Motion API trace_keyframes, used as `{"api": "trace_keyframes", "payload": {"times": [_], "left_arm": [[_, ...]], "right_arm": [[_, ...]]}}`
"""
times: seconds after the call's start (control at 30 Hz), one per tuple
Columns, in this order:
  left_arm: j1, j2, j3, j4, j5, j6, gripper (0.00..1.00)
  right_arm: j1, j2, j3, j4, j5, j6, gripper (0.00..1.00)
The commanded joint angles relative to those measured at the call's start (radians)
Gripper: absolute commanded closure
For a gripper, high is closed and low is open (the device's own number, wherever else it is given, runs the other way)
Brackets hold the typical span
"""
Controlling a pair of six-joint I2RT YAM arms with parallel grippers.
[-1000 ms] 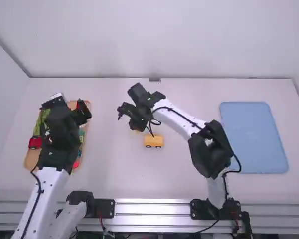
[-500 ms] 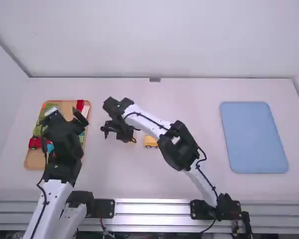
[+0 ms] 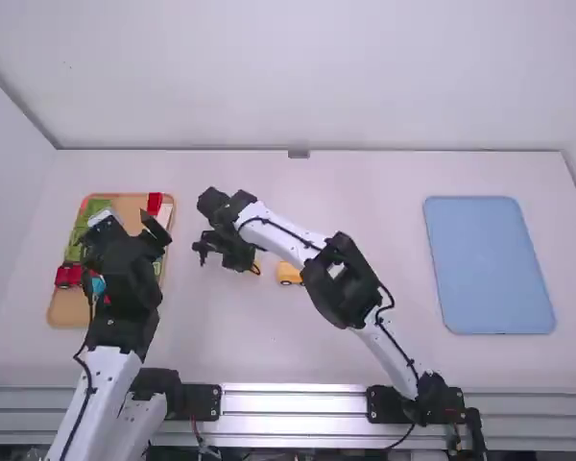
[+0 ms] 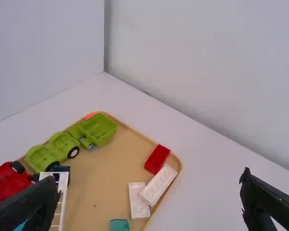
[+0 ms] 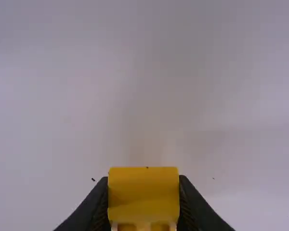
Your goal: Assemble lego blocks to make yellow taxi
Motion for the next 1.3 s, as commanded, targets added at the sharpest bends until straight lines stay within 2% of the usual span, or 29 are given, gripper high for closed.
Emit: {"api": "trace_keyframes", "payload": {"times": [0.0, 0.1, 0.13, 0.2, 0.23, 0.27, 0.3, 0.33, 0.47, 0.67, 0.8, 0.9, 1.07, 1.27], "left_arm": [[-0.003, 0.002, -0.003, 0.007, -0.002, -0.003, 0.01], [-0.001, -0.001, -0.004, 0.012, 0.048, -0.003, 0.01], [-0.002, 0.0, -0.004, 0.016, 0.069, -0.002, 0.01], [-0.001, 0.0, -0.004, 0.02, 0.071, -0.003, 0.02], [-0.001, 0.0, -0.004, 0.02, 0.071, -0.003, 0.01], [-0.003, 0.0, -0.004, 0.02, 0.064, -0.003, 0.01], [-0.002, 0.001, -0.004, 0.02, 0.064, 0.002, 0.01], [-0.001, 0.002, -0.004, 0.019, 0.065, 0.003, 0.01], [-0.001, 0.016, -0.004, 0.019, 0.072, 0.054, 0.01], [-0.002, 0.085, -0.004, 0.101, 0.074, 0.072, 0.01], [-0.001, 0.184, -0.004, 0.219, 0.174, 0.149, 0.01], [-0.001, 0.275, 0.004, 0.299, 0.265, 0.199, 0.01], [-0.001, 0.414, 0.071, 0.297, 0.413, 0.298, 0.01], [-0.001, 0.594, 0.209, 0.188, 0.734, 0.596, 0.01]], "right_arm": [[0.003, 0.016, -0.011, -0.004, -0.002, 0.006, 0.77], [0.003, 0.016, -0.01, 0.009, -0.002, 0.006, 0.62], [0.002, 0.016, -0.01, 0.013, -0.001, 0.006, 0.51], [0.0, 0.015, -0.01, 0.008, 0.007, 0.006, 0.43], [0.0, 0.015, -0.01, 0.008, 0.01, 0.006, 0.42], [0.0, 0.015, -0.01, 0.013, 0.036, 0.02, 0.2], [0.0, 0.015, -0.01, 0.016, 0.049, 0.034, 0.08], [0.001, 0.015, -0.01, 0.019, 0.058, 0.039, 0.01], [-0.014, 0.007, 0.002, 0.06, 0.076, 0.12, 0.02], [-0.054, -0.047, 0.089, 0.027, 0.077, 0.142, 0.02], [-0.103, -0.128, 0.117, -0.014, 0.082, 0.168, 0.02], [-0.145, -0.211, 0.087, -0.015, 0.081, 0.208, 0.02], [-0.191, -0.338, -0.08, 0.09, 0.095, 0.28, 0.02], [-0.213, -0.548, -0.495, 0.435, 0.184, 0.37, 0.02]]}}
